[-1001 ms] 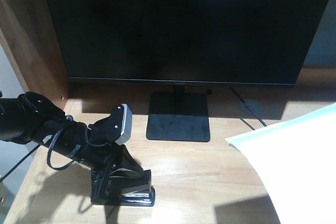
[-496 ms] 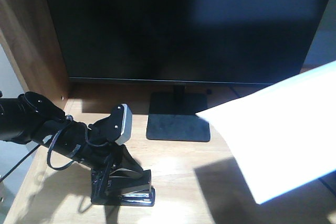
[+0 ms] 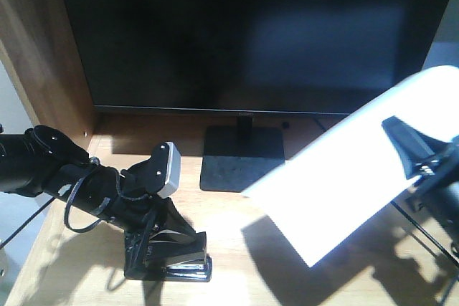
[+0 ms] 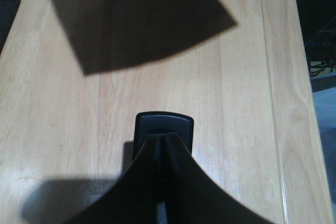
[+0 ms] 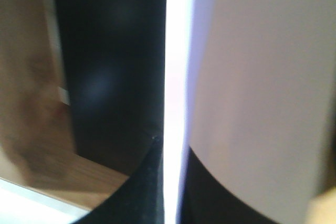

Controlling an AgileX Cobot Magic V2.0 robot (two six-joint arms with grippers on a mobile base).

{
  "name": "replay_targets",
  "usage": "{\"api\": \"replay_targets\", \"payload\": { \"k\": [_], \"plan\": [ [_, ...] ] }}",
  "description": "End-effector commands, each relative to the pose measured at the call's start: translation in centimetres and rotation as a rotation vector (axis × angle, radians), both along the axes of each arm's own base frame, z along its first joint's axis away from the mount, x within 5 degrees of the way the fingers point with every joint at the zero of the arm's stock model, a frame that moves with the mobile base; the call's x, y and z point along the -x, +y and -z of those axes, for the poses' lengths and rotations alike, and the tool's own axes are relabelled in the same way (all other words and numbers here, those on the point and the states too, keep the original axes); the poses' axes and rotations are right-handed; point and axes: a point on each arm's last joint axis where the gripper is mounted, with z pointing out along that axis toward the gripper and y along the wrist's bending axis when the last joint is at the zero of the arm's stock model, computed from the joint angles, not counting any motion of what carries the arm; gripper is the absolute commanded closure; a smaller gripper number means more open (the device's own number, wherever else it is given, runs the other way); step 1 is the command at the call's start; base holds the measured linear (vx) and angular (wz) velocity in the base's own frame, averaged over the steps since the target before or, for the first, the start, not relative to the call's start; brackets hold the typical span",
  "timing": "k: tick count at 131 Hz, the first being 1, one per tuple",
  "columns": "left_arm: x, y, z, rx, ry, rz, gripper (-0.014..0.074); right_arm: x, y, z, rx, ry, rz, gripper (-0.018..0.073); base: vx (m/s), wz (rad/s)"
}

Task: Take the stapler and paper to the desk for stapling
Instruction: 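Swing the white paper with the right gripper down beside the stapler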

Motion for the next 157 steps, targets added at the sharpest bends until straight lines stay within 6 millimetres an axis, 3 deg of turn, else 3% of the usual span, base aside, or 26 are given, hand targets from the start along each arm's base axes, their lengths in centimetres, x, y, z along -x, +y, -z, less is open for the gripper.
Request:
{"api": "replay_targets", "payload": {
  "k": [1,57,117,157],
  "plan": [
    [0.1,-0.4,-1.9,0.064,-0.022,-0.001,0.0603,-0.6,0.6,-1.4,-0.046,-0.157,-0.092,0.0562,0.00,0.00],
    [0.1,-0.4,-1.9,0.064,-0.022,-0.001,0.0603,-4.1,2.5,1.5,-0.036,0.028,-0.343,0.0562,0.00,0.00],
    [0.1,-0.4,-1.9,0.064,-0.022,-0.001,0.0603,-1.4,4.6,3.7,0.098,0.162,-0.726,0.0562,0.00,0.00],
    [0.1,-0.4,-1.9,0.064,-0.022,-0.001,0.0603,-0.8,4.5,5.6,0.340,0.226,-0.785,0.0562,0.00,0.00]
  ]
}}
